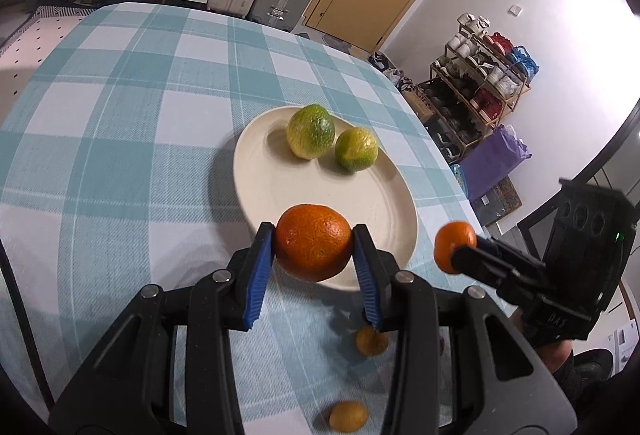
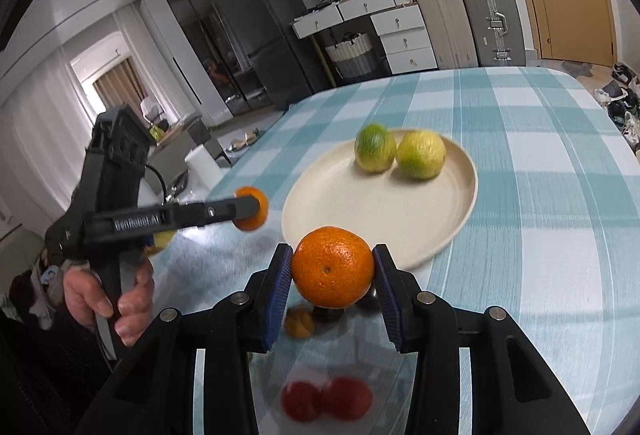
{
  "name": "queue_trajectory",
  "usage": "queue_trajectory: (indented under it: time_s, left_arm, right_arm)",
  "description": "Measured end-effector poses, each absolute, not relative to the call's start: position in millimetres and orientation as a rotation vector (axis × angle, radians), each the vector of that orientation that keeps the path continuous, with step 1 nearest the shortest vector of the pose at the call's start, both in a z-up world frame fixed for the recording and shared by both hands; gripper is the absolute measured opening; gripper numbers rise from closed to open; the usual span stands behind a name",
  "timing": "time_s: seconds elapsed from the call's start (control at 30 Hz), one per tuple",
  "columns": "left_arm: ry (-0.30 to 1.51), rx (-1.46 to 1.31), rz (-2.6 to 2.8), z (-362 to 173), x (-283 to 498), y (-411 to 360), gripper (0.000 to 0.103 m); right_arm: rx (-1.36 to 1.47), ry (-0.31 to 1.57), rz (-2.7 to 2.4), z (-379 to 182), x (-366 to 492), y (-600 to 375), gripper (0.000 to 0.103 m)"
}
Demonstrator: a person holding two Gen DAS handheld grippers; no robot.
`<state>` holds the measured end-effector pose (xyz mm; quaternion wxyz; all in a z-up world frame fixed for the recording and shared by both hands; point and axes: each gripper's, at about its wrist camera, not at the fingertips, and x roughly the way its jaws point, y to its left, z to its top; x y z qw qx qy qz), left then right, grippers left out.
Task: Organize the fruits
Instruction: 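Lower both oranges onto the cream plate and open both tools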
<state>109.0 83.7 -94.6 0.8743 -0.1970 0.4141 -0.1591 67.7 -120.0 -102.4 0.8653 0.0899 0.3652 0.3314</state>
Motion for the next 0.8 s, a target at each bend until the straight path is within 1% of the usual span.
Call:
queue_trajectory:
  time_s: [0.43, 0.8]
  left_arm:
    - [0.89, -0.41, -0.35, -107, 164, 71, 0.036]
    - [0.94, -0.414, -0.317, -122, 185, 78, 0.036]
  right_arm:
    - [0.175, 0.776, 0.748, -85, 147, -91, 0.042]
    - [0.149, 0.808, 0.784, -80, 199, -60, 0.042]
